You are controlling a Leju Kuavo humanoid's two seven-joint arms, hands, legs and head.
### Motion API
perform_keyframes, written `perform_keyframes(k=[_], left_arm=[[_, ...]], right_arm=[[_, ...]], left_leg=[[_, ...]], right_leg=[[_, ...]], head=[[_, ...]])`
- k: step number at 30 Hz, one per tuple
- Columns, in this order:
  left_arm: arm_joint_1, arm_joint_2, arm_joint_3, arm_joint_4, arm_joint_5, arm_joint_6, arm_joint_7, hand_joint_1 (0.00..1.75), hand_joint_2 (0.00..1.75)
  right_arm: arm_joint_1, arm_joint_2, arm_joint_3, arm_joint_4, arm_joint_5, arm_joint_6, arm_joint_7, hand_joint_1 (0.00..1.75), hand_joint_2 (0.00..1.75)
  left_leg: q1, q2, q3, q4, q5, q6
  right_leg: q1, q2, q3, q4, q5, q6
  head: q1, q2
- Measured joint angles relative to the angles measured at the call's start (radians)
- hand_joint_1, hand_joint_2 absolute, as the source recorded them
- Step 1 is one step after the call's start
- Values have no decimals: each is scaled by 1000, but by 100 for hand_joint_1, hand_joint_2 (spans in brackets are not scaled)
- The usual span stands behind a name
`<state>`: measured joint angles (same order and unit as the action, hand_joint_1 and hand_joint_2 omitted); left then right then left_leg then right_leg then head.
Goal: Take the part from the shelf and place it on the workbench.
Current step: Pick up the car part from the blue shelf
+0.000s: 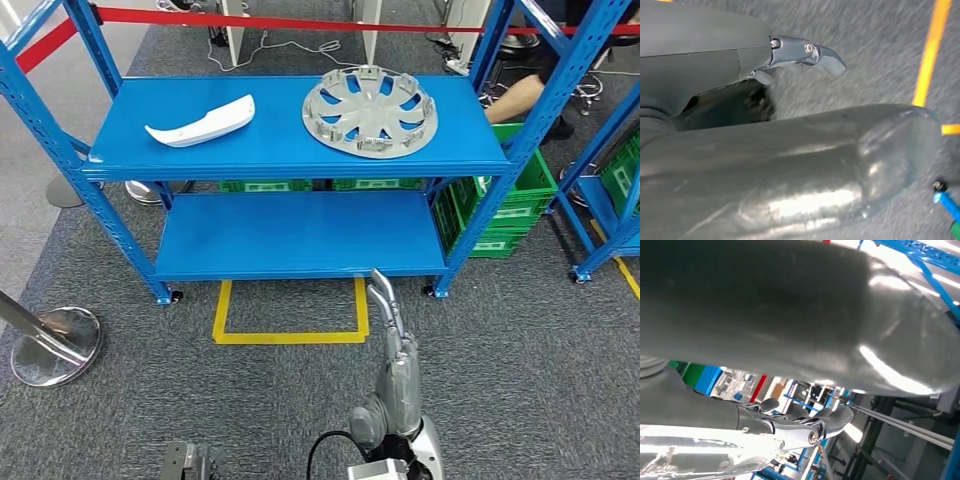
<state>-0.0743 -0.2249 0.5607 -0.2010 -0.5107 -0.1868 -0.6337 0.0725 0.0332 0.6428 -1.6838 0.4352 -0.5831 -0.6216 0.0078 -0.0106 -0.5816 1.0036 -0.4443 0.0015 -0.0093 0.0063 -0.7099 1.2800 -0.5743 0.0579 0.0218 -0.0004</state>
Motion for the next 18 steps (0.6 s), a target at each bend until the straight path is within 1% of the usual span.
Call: perform_keyframes(k=[1, 2, 3, 4, 5, 6, 7, 9, 10, 11, 12, 13, 14, 15, 16, 17, 18], left_arm=[[4, 0, 3, 0, 9, -18, 15, 0, 0], [7, 0, 7, 0, 17, -33, 26, 0, 0], [9, 0, 13, 0, 24, -43, 36, 0, 0], [10, 0, 18, 0, 31, -49, 44, 0, 0], [11, 0, 23, 0, 36, -50, 51, 0, 0], [11, 0, 28, 0, 38, -46, 56, 0, 0], [12, 0, 32, 0, 38, -37, 62, 0, 0], [12, 0, 39, 0, 34, -16, 68, 0, 0], [12, 0, 42, 0, 30, -6, 69, 0, 0], [12, -1, 44, 0, 25, 5, 70, 0, 0], [11, -1, 45, 0, 21, 17, 69, 0, 0], [11, -1, 46, 0, 16, 28, 69, 0, 0], [12, -1, 46, 0, 11, 38, 69, 0, 0], [13, -1, 46, 0, 9, 44, 69, 0, 0], [13, -1, 47, 0, 8, 49, 69, 0, 0], [14, -1, 47, 0, 7, 54, 69, 0, 0], [14, -1, 47, 0, 6, 59, 69, 0, 0]], right_arm=[[0, 0, 0, 1, 1, 0, 3, 0, 0], [0, 0, 0, 2, 2, 1, 6, 0, 0], [0, 0, 0, 2, 3, 1, 8, 0, 0], [0, 0, 0, 3, 4, 1, 10, 0, 0], [0, 0, 0, 3, 5, 1, 11, 0, 0], [0, 0, 0, 3, 7, 0, 12, 0, 0], [0, 0, 0, 3, 9, -1, 12, 0, 0], [0, 0, 0, 3, 15, -6, 13, 0, 0], [0, 1, 0, 3, 17, -7, 14, 0, 0], [0, 1, 0, 2, 18, -9, 15, 0, 0], [0, 2, 0, 2, 18, -11, 18, 0, 0], [0, 2, 0, 2, 19, -13, 21, 0, 0], [0, 2, 0, 2, 19, -14, 23, 0, 0], [0, 2, -1, 2, 19, -15, 26, 0, 0], [1, 2, -1, 2, 19, -16, 27, 0, 0], [1, 2, -2, 2, 19, -16, 28, 0, 0], [2, 2, -3, 2, 19, -16, 29, 0, 0]], left_leg=[[-2, 0, 0, 0, -1, 1], [-3, -1, 2, 0, -1, 1], [-3, -2, 3, 0, -2, 1], [-4, -3, 5, 0, -3, 0], [-6, -5, 6, 2, -5, -3], [-7, -6, 6, 2, -5, -8], [-8, -7, 5, 3, -5, -12], [-8, -7, 5, 0, -3, -24], [-6, -6, 4, 1, -6, -29], [-6, -5, -1, 14, -16, -35], [-6, -4, -16, 44, -36, -40], [-5, -3, -40, 95, -65, -45], [-4, -2, -72, 161, -97, -49], [-3, -2, -103, 224, -120, -52], [-3, -2, -124, 263, -128, -54], [-2, -2, -128, 269, -117, -54], [-1, -2, -112, 236, -88, -55]], right_leg=[[0, 0, -14, 27, -2, -1], [0, 0, -11, 19, 13, -3], [1, 0, 12, -29, 44, -6], [1, 0, 46, -97, 79, -9], [1, 0, 80, -162, 102, -12], [2, 1, 104, -210, 117, -14], [3, 2, 115, -233, 120, -17], [5, 4, 116, -240, 121, -24], [4, 4, 117, -243, 123, -29], [2, 3, 118, -245, 125, -35], [0, 2, 120, -248, 126, -40], [-1, 0, 120, -249, 127, -44], [-1, -1, 120, -249, 126, -46], [-1, -1, 119, -249, 126, -47], [-2, -2, 119, -249, 126, -47], [-2, -1, 119, -249, 126, -47], [-2, -1, 120, -249, 126, -47]], head=[[0, 0], [0, 0], [0, 0], [0, 0], [0, 0], [0, 0], [-1, 0], [-2, 0], [-2, 0], [-4, 0], [-5, 0], [-7, 0], [-9, 0], [-9, 0], [-9, 0], [-9, 0], [-9, 0]])
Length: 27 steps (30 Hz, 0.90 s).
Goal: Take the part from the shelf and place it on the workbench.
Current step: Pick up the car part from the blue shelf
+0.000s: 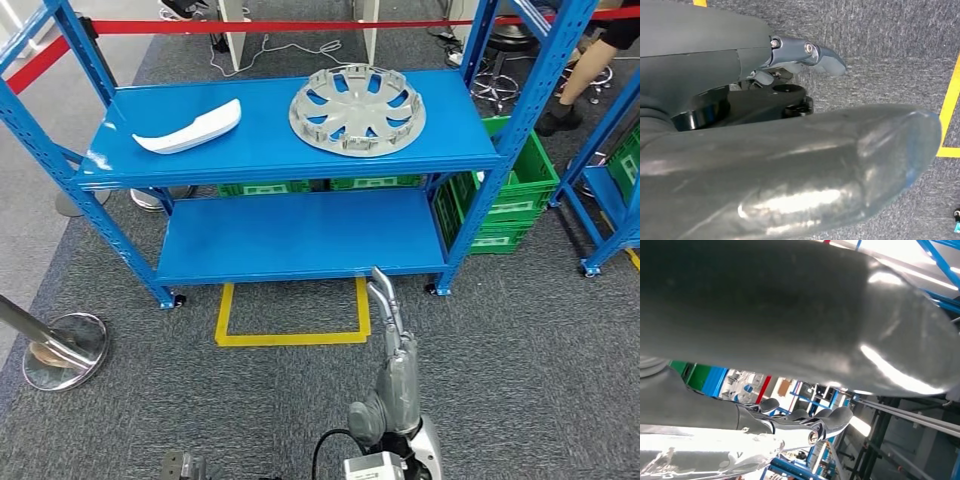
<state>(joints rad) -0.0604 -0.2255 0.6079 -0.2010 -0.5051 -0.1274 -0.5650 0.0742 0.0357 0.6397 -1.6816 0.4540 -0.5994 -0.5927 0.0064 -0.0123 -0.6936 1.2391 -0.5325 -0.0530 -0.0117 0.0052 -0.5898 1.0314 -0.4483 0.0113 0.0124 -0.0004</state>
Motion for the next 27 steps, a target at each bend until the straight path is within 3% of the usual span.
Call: perform_keyframes(k=[2, 4, 8, 10, 12, 13, 14, 15, 17, 19, 22, 24, 27], left_arm=[[-1, 0, 0, 0, -4, 13, 1, 0, 0], [-4, -1, 0, 0, -8, 24, 5, 0, 0], [-1, -2, 0, 0, -11, 35, 13, 0, 0], [-2, -2, 1, 0, -15, 40, 23, 0, 0], [-1, -2, 1, 0, -24, 47, 39, 0, 0], [0, -2, 1, 0, -28, 51, 46, 0, 0], [0, -2, 1, 0, -31, 53, 51, 0, 0], [1, -2, 1, 0, -34, 56, 54, 0, 0], [0, -3, 1, 0, -38, 59, 57, 0, 0], [0, -3, 1, 0, -39, 62, 59, 0, 0], [-1, -4, 1, 0, -40, 68, 61, 0, 0], [-3, -4, 1, 0, -40, 75, 62, 0, 0], [-2, -4, 1, 0, -40, 79, 64, 0, 0]], right_arm=[[1, 1, -2, 0, 0, -1, 0, 0, 0], [3, 1, -5, 0, 0, -2, 0, 0, 0], [4, 2, -8, 0, 1, -4, 1, 0, 0], [4, 2, -9, 0, 2, -3, 1, 0, 0], [4, 1, -10, 0, 3, -1, 1, 0, 0], [5, 1, -10, 0, 3, 1, 1, 0, 0], [5, 1, -10, 0, 3, 3, 1, 0, 0], [6, 1, -10, 0, 3, 5, 1, 0, 0], [5, 1, -10, 0, 3, 7, 2, 0, 0], [5, 2, -10, 0, 3, 9, 2, 0, 0], [8, 2, -10, 0, -11, 21, 20, 0, 0], [9, 3, -11, 1, -42, 41, 46, 0, 0], [12, 4, -13, 4, -74, 61, 71, 0, 0]], left_leg=[[2, 2, 64, -127, 64, 0], [3, 2, 108, -217, 87, 8], [3, 0, 114, -237, 88, 38], [4, 1, 116, -239, 89, 49], [1, 2, 116, -239, 89, 54], [0, 2, 116, -239, 88, 55], [-1, 1, 117, -239, 88, 55], [-2, 1, 118, -239, 87, 55], [-2, -2, 122, -239, 86, 52], [-5, -3, 122, -237, 84, 44], [-4, -3, 120, -239, 86, 28], [-3, -1, 108, -214, 65, 16], [-2, 0, 28, -47, -20, 5]], right_leg=[[1, 2, 1, 2, -1, 6], [6, 3, -2, 4, -2, 16], [5, 2, -7, 10, -10, 38], [4, 1, -43, 89, -58, 44], [4, 1, -105, 220, -117, 46], [4, 1, -127, 265, -130, 46], [4, 1, -132, 275, -123, 45], [5, 1, -118, 246, -99, 43], [5, 1, -52, 115, -37, 38], [6, 2, -4, 21, -8, 32], [9, 5, 1, 4, -4, 19], [6, 4, 3, 0, -1, 8], [3, 0, 2, -2, 0, -2]], head=[[-1, 0], [-1, 0], [3, 0], [8, 0], [13, 0], [13, 0], [13, 0], [13, 0], [13, 0], [12, 0], [11, 0], [9, 0], [3, 0]])
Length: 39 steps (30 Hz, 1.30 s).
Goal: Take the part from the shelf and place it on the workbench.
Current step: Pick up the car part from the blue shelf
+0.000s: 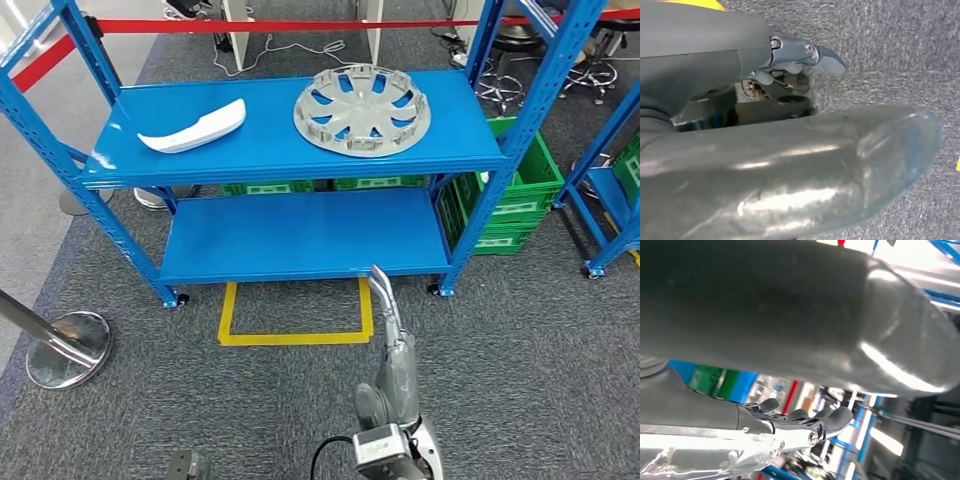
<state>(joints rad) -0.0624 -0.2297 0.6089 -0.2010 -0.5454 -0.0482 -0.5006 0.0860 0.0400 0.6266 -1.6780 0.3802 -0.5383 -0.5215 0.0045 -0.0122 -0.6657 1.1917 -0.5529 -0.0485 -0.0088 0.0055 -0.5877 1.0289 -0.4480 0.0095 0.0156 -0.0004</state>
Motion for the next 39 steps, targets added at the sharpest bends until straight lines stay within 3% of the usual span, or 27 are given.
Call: perform_keyframes(k=[2, 3, 5, 7, 9, 12, 14, 16, 17, 18, 19, 21, 23, 26, 28, 31, 32, 33, 34, 37, 39], left_arm=[[1, 1, 1, 0, 0, 2, 3, 0, 0], [2, 1, 1, 0, -2, 2, 4, 0, 0], [0, 3, 1, 0, -6, 2, 5, 0, 0], [-2, 2, 1, 0, -12, 2, 5, 0, 0], [-3, 0, 2, 0, -15, 3, 5, 0, 0], [-1, 0, 2, 0, -17, 4, 5, 0, 0], [-2, -1, 2, 0, -18, 5, 5, 0, 0], [-1, 0, 3, 0, -18, 6, 5, 0, 0], [0, 0, 3, 0, -18, 7, 5, 0, 0], [0, 0, 4, 0, -19, 7, 5, 0, 0], [0, 0, 5, 0, -21, 8, 5, 0, 0], [0, 0, 5, 0, -27, 7, 4, 0, 0], [-1, 0, 5, 0, -32, 6, 4, 0, 0], [-2, 1, 5, 0, -33, 6, 3, 0, 0], [-2, 1, 7, 0, -32, 6, 2, 0, 0], [-2, 2, 18, 0, -28, 6, -2, 0, 0], [-1, 2, 22, 0, -28, 6, -3, 0, 0], [0, 2, 25, 0, -27, 6, -3, 0, 0], [0, 2, 27, 0, -27, 6, -4, 0, 0], [-2, 2, 30, 0, -30, 5, -6, 0, 0], [-4, 1, 32, 0, -40, -6, -8, 0, 0]], right_arm=[[1, 0, -1, 5, 4, 1, 6, 0, 0], [1, 0, -2, 9, 5, 0, 4, 0, 0], [1, 3, -3, 14, 1, -8, -15, 0, 0], [-2, 13, -10, 15, -11, -27, -42, 0, 0], [-7, 26, -20, 14, -20, -42, -57, 0, 0], [-11, 38, -32, 13, -28, -46, -61, 0, 0], [-12, 43, -38, 12, -43, -46, -63, 0, 0], [-10, 48, -45, 12, -75, -39, -60, 0, 0], [-8, 48, -47, 12, -90, -33, -58, 0, 0], [-7, 49, -49, 12, -98, -26, -57, 0, 0], [-7, 49, -50, 11, -98, -18, -60, 0, 0], [-7, 48, -50, 5, -85, -5, -68, 0, 0], [-8, 48, -50, -3, -69, 2, -75, 0, 0], [-4, 48, -50, -10, -70, 25, -54, 0, 0], [-2, 47, -50, -12, -87, 56, -14, 0, 0], [8, 44, -50, -12, -147, 101, 24, 0, 0], [11, 43, -50, -12, -166, 109, 27, 0, 0], [13, 43, -50, -12, -177, 111, 25, 0, 0], [13, 42, -50, -12, -181, 108, 21, 0, 0], [13, 43, -50, -19, -148, 64, -22, 0, 0], [9, 43, -48, -30, -106, 40, -67, 0, 0]], left_leg=[[1, 0, -41, 78, -17, -4], [2, 0, -36, 66, 2, -4], [4, 2, 18, -43, 69, -4], [5, 2, 76, -157, 106, 0], [3, 1, 90, -192, 105, 12], [3, 0, 90, -195, 110, 35], [5, 0, 90, -196, 111, 45], [3, 1, 90, -196, 110, 49], [2, 1, 91, -196, 109, 50], [2, 1, 92, -196, 109, 50], [2, 0, 93, -196, 109, 50], [1, -1, 98, -196, 106, 45], [-2, -2, 98, -194, 104, 36], [-2, -2, 97, -197, 106, 21], [-1, 0, 84, -169, 83, 10], [0, 2, -4, 9, -5, 1], [0, 2, -32, 63, -19, 0], [0, 2, -45, 84, -15, 1], [0, 2, -41, 71, 6, 2], [-1, 3, 50, -117, 100, 10], [-3, 3, 86, -191, 114, 17]], right_leg=[[0, -1, -1, 0, 0, -1], [0, 0, -1, 0, 0, -1], [-1, 1, 0, 1, 0, 3], [3, 3, -1, 3, -1, 12], [7, 4, -3, 1, 0, 22], [4, 3, -9, 12, -11, 36], [3, 1, -46, 94, -60, 42], [3, 1, -109, 229, -121, 44], [3, 1, -130, 272, -132, 44], [3, 1, -135, 284, -125, 43], [3, 1, -120, 251, -99, 42], [3, 1, -51, 116, -35, 38], [4, 3, -3, 20, -7, 33], [6, 6, 2, 4, -5, 20], [2, 5, 2, 1, -3, 9], [0, 2, 2, 0, -2, 0], [1, 1, 2, 0, -3, -1], [1, 1, 2, 0, -3, -1], [1, 2, 3, 0, -3, -1], [2, 4, 6, 2, -6, 4], [6, 5, 4, 2, -8, 14]], head=[[0, 0], [0, 0], [0, 0], [-1, 0], [0, 0], [5, 0], [8, 0], [10, 0], [10, 0], [10, 0], [10, 0], [10, 0], [9, 0], [8, 0], [6, 0], [0, 0], [0, 0], [-1, 0], [-1, 0], [-2, 0], [-2, 0]])
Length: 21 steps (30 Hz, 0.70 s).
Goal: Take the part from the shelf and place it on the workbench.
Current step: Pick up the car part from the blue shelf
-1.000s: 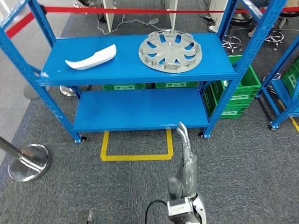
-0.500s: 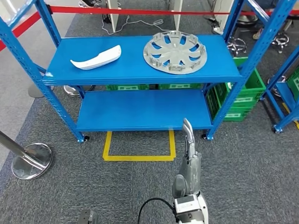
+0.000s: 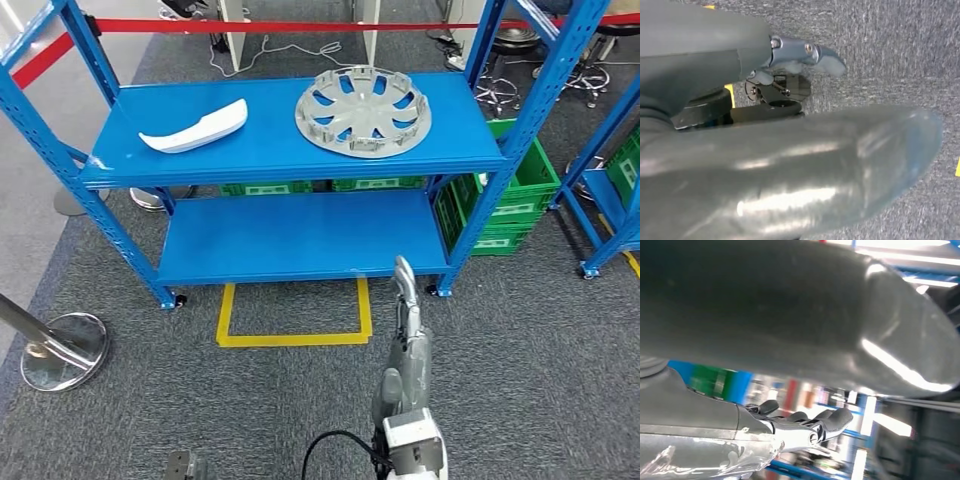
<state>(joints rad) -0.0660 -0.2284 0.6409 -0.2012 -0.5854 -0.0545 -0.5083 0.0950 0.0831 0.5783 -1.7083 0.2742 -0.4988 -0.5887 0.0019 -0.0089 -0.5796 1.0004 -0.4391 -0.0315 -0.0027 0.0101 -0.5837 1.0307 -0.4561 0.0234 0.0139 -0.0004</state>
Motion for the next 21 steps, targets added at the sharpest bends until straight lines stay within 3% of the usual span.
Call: perform_keyframes(k=[4, 5, 7, 8, 9, 10, 11, 13, 14, 15, 19, 21], left_arm=[[1, -1, 0, 0, -17, -69, -15, 0, 0], [1, -1, 0, 0, -18, -82, -18, 0, 0], [3, -1, 0, 0, -17, -85, -18, 0, 0], [3, 0, 0, 0, -16, -75, -13, 0, 0], [3, 0, 0, 0, -15, -60, -8, 0, 0], [3, 0, 1, 0, -14, -44, -1, 0, 0], [3, 0, 1, 0, -14, -32, 5, 0, 0], [3, -1, 2, 0, -14, -17, 12, 0, 0], [2, -1, 3, 0, -14, -14, 13, 0, 0], [1, -2, 5, 0, -14, -11, 14, 0, 0], [-2, -4, 16, -1, -14, -4, 16, 0, 0], [-4, -4, 18, -1, -14, -2, 16, 0, 0]], right_arm=[[-14, -2, 9, -23, 72, 22, -44, 0, 0], [-15, -4, 12, -25, 85, 27, -44, 0, 0], [-15, -9, 17, -27, 103, 39, -43, 0, 0], [-13, -12, 19, -26, 107, 49, -38, 0, 0], [-12, -15, 22, -26, 110, 60, -32, 0, 0], [-12, -19, 25, -26, 113, 72, -26, 0, 0], [-12, -21, 27, -25, 116, 79, -22, 0, 0], [-12, -26, 31, -24, 122, 87, -19, 0, 0], [-11, -27, 32, -24, 124, 89, -18, 0, 0], [-11, -29, 34, -23, 125, 91, -17, 0, 0], [-9, -33, 40, -23, 127, 98, -14, 0, 0], [-10, -33, 42, -23, 127, 98, -14, 0, 0]], left_leg=[[0, -5, 13, -15, -26, 26], [2, -4, 23, -18, -25, 32], [1, 0, 38, -17, -25, 39], [0, 1, 44, -16, -26, 40], [-2, 1, 50, -16, -31, 42], [-3, -1, 57, -15, -36, 42], [-3, -3, 65, -15, -42, 41], [-5, -7, 81, -15, -59, 36], [-6, -8, 86, -15, -66, 32], [-6, -9, 89, -15, -71, 27], [-3, -7, 89, -8, -90, 5], [-2, -5, 46, 79, -135, -6]], right_leg=[[-1, -1, -4, 13, -32, 20], [-1, -2, -21, 53, -51, 24], [-1, -3, -92, 186, -109, 28], [0, -3, -130, 246, -129, 29], [0, -3, -154, 278, -130, 29], [1, -3, -160, 268, -107, 27], [1, -3, -145, 218, -65, 24], [5, -3, -86, 76, 24, 15], [8, -2, -65, 29, 48, 11], [10, -2, -55, 7, 58, 8], [9, 1, -48, -2, 48, -9], [4, -2, -39, -8, 43, -17]], head=[[4, 0], [8, 0], [14, 0], [15, 0], [15, 0], [16, 0], [16, 0], [15, 0], [14, 0], [12, 0], [7, 0], [4, 0]])
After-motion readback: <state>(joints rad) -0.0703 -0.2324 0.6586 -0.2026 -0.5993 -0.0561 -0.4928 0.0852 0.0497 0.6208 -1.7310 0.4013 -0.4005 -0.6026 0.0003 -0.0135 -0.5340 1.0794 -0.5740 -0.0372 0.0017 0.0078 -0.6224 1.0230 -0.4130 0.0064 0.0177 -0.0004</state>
